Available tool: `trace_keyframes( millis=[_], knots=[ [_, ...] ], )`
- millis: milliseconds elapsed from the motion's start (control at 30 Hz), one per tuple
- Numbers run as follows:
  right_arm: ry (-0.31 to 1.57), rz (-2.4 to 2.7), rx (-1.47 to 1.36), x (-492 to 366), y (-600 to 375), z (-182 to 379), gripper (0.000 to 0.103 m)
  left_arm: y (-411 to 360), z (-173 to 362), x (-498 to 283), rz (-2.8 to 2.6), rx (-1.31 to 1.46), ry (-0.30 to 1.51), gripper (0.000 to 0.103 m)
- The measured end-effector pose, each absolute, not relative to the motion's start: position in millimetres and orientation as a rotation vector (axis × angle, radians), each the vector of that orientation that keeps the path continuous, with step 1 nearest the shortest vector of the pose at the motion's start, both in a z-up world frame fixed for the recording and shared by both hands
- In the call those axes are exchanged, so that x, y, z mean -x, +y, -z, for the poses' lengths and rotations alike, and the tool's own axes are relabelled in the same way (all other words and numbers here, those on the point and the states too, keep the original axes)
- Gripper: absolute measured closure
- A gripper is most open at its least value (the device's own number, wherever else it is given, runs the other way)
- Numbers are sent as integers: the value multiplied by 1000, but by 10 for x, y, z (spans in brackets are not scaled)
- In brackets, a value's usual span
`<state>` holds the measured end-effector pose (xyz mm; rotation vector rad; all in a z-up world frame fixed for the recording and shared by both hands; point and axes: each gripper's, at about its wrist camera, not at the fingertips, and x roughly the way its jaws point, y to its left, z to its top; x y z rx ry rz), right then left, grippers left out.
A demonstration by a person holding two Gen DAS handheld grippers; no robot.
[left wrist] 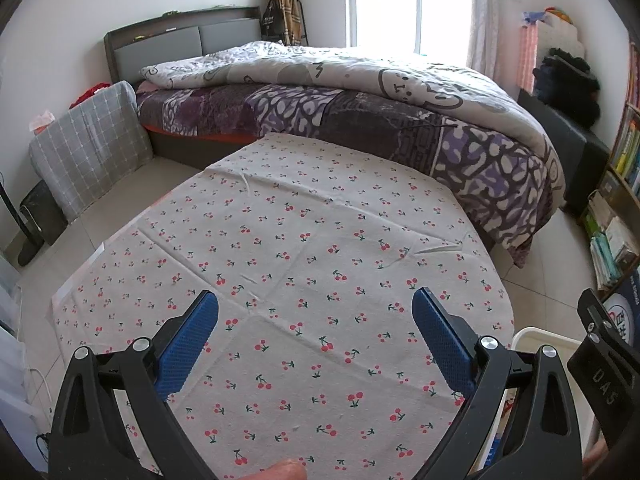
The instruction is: Collect trash
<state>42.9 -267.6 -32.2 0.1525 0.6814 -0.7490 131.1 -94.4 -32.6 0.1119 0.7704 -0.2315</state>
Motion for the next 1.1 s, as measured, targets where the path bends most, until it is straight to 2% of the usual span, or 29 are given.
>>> trace_keyframes(
  millis=[1100],
  knots=[
    [690,727,-156,-460,-2636,354,7,-979,339,-1288,236,-124,755,8]
  ],
)
